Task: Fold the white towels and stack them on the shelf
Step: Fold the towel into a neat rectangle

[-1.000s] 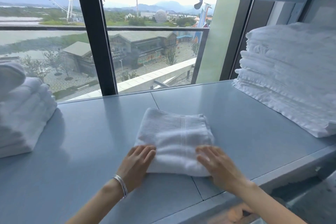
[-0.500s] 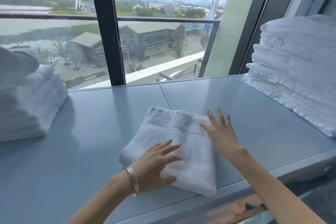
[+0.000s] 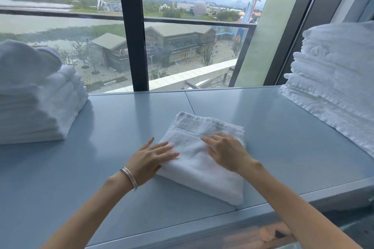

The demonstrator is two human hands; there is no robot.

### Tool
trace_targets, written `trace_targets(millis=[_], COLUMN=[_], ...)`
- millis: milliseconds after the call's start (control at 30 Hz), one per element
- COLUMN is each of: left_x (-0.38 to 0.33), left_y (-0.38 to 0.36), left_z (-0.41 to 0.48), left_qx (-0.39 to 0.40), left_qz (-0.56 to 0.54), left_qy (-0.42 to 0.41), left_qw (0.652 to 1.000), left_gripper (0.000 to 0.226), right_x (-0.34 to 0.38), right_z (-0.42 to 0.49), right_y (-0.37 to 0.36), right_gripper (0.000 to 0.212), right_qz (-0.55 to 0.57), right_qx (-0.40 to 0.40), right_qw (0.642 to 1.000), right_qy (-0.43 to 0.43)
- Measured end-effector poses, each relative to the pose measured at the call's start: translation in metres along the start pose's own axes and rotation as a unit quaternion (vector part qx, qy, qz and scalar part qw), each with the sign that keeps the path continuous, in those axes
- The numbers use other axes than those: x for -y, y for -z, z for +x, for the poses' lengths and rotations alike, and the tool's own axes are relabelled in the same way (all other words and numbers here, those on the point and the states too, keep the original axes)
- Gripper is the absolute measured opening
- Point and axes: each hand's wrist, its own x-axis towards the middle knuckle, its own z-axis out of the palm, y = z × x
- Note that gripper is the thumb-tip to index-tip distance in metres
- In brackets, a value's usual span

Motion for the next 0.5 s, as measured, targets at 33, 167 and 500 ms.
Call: trace_targets(millis=[33, 167, 500], left_x=[-0.001, -0.003, 0.026], left_y=[0.000, -0.016, 0.028], left_z=[0.001, -0.002, -0.007], left_qx=[0.012, 0.007, 0.184], left_qz=[0.020, 0.046, -0.005], left_qy=[-0.001, 0.000, 0.286], left_qw=[1.000, 0.999, 0.940], left_gripper=[0.095, 0.107, 0.060], right_x=[0.000, -0.032, -0.050], right_z=[0.008, 0.041, 0.033], right_y=[-0.005, -0.023, -0.012], right_gripper=[0.040, 0.051, 0.046], right_qz=[0.012, -0.005, 0.017], right_qx=[0.006, 0.144, 0.022], right_qw=[0.999, 0.984, 0.999], right_qy=[0.037, -0.106, -0.039])
